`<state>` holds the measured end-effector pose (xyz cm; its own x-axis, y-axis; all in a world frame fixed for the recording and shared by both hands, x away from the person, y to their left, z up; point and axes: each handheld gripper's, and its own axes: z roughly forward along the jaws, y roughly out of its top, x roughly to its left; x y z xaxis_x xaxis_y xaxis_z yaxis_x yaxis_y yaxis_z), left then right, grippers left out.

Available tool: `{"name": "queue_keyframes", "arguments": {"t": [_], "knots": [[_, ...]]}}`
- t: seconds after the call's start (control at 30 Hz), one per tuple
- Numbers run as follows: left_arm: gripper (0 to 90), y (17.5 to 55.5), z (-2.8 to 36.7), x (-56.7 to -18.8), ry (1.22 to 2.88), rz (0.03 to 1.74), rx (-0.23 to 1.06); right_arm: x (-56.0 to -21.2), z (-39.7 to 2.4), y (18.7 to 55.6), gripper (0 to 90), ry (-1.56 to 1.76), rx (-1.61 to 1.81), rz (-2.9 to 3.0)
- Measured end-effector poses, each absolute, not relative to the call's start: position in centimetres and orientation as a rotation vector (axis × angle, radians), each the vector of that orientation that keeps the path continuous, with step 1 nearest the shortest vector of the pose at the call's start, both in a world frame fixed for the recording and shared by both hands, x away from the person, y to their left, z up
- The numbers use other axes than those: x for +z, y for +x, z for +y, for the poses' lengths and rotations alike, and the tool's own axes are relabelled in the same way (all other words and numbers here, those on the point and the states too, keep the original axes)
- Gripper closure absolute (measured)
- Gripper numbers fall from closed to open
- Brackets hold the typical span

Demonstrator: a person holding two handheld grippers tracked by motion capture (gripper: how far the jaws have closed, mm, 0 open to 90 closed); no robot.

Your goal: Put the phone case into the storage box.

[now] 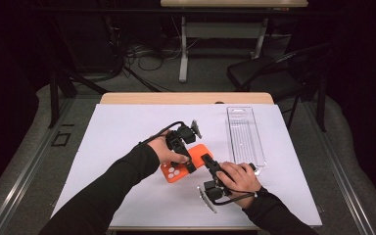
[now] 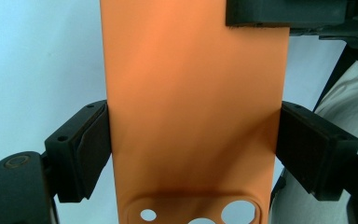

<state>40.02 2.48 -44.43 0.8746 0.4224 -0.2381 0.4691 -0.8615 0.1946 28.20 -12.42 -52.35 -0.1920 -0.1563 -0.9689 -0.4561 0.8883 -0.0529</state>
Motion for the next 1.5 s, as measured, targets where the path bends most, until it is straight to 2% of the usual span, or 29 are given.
{"name": "queue_keyframes", "arguments": {"t": [1.03,1.5], "knots": [[15.5,39.9,2.4,-44.56,2.784,0.674,-0.251,-52.22,-12.49,28.19,80.4,-0.441,0.32,1.746],[9.0,39.81,2.54,-44.47,2.793,0.676,-0.207,-52.08,-12.5,28.19,80.4,-0.431,0.316,1.759]]}}
